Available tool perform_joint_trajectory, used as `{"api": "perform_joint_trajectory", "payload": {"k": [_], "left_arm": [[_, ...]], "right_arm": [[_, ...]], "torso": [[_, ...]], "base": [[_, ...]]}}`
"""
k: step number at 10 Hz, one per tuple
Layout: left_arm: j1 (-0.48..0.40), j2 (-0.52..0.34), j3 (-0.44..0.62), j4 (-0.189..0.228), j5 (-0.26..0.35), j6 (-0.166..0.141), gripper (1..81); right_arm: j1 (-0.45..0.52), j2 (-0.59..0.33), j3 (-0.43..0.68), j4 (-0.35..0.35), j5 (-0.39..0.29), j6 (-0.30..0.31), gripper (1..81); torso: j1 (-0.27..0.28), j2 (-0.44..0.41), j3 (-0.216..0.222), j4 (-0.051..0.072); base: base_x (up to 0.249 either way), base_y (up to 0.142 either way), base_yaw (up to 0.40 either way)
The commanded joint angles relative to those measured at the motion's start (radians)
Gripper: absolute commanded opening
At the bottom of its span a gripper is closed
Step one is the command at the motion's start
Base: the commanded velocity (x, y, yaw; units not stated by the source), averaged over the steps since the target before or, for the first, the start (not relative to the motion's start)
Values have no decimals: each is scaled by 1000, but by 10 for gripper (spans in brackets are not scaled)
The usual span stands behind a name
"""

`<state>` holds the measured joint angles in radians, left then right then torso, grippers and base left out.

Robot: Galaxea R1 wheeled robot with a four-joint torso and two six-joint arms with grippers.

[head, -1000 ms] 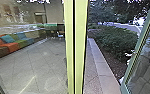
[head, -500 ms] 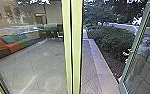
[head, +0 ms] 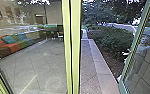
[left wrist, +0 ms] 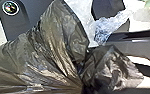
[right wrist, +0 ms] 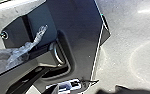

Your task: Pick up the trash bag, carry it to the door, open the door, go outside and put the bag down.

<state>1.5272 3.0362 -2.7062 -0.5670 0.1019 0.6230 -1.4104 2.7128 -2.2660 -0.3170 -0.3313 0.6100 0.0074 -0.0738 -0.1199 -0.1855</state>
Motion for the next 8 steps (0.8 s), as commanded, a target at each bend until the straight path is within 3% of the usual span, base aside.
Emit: {"api": "perform_joint_trajectory", "payload": {"k": [1, 3, 8], "left_arm": [[-46, 1, 5, -4, 79, -2, 10], [-49, 3, 5, -4, 78, -2, 10], [-58, -3, 2, -4, 78, 0, 10]], "right_arm": [[24, 69, -110, -27, -57, -6, 811], [9, 115, -164, -47, -57, -41, 811], [-8, 248, -357, -54, -57, -42, 811]], "torso": [[0, 0, 0, 0], [0, 0, 0, 0], [0, 0, 0, 0]], "base": [[0, 0, 0], [0, 0, 0], [0, 0, 0]]}}
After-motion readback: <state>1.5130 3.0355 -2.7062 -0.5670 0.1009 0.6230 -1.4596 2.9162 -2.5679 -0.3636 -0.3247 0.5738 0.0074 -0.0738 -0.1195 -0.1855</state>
